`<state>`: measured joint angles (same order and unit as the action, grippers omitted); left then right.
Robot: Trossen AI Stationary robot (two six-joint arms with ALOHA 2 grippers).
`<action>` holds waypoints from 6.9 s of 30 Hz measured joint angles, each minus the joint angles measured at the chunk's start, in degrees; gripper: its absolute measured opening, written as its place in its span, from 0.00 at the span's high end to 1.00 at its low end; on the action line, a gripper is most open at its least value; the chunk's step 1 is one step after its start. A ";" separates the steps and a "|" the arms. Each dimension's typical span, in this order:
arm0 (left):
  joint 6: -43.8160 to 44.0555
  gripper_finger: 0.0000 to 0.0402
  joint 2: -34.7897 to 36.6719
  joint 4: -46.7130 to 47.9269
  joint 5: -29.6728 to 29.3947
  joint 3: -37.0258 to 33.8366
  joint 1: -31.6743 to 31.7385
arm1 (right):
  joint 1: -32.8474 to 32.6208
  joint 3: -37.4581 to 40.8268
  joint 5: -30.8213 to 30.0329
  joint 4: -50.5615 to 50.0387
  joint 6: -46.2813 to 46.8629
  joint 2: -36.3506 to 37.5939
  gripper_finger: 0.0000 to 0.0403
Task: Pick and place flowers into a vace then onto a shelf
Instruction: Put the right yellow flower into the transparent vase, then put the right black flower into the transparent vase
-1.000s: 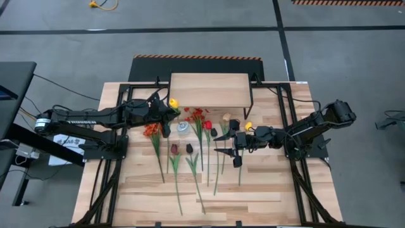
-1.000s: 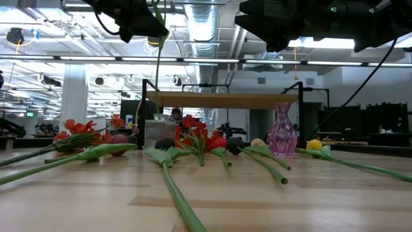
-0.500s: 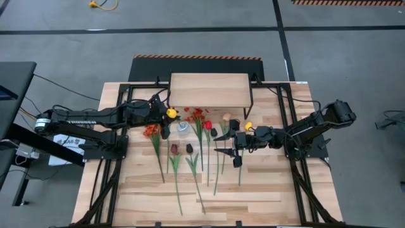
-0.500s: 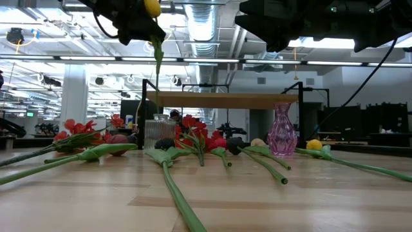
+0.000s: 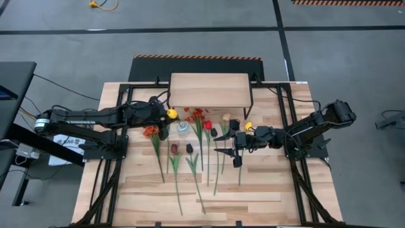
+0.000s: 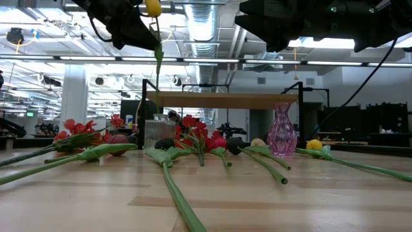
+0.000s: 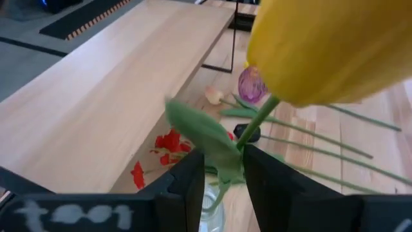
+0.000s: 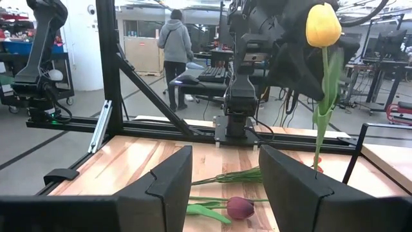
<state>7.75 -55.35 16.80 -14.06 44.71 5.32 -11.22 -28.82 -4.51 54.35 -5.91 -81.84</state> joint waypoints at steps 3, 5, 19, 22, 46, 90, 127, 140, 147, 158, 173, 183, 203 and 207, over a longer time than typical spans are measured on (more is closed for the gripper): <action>0.51 0.76 1.63 1.51 -0.24 0.13 0.00 | 0.00 0.00 0.00 -0.23 0.00 0.00 0.57; 1.07 0.76 2.86 4.01 -0.22 0.35 0.00 | 0.00 0.00 0.00 -0.40 0.00 -0.02 0.57; 5.09 0.76 12.02 10.99 -4.63 0.68 -0.59 | 0.00 0.00 0.00 -0.36 0.00 -0.02 0.57; 5.08 0.76 12.89 10.90 -4.73 0.68 -0.59 | 0.00 0.00 0.00 -0.33 0.00 -0.02 0.57; -0.04 0.76 17.92 11.07 -4.21 6.99 -1.21 | 0.00 0.00 0.00 -0.54 0.00 -0.02 0.57; 2.48 0.76 18.96 12.26 7.38 8.04 -11.85 | -1.56 -5.38 -23.08 -37.21 34.90 0.04 0.57; 3.60 0.76 15.74 12.21 7.45 8.00 -11.82 | 0.86 -19.03 -20.82 -45.59 36.44 -24.49 0.57; 3.65 0.76 15.84 12.24 7.45 8.00 -11.82 | 0.76 -19.82 -20.14 -47.11 39.16 -24.11 0.57; 3.65 0.76 15.84 12.24 7.45 8.00 -11.82 | 0.74 -23.43 -17.46 -54.49 41.51 -24.11 0.57; 4.10 0.76 15.84 12.24 7.45 8.00 -11.82 | 0.74 -27.74 -18.08 -64.06 42.92 -24.11 0.57; 4.10 0.76 15.84 12.25 7.47 8.00 -11.82 | 0.84 -30.91 -21.34 -74.02 45.00 -24.11 0.57; 4.10 0.76 15.84 12.30 7.45 8.02 -11.83 | 1.86 -31.01 -21.21 -74.70 45.00 -24.11 0.57; 4.92 0.76 15.86 13.27 7.45 8.02 -11.82 | 2.05 -31.01 -21.04 -74.65 44.80 -24.35 0.57; 4.93 0.76 15.86 13.31 7.45 8.02 -11.82 | 2.05 -31.01 -20.85 -74.65 44.92 -24.35 0.57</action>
<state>12.69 -39.48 30.11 -6.61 52.73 -6.50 -9.17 -59.83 -25.37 -20.29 39.00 -106.19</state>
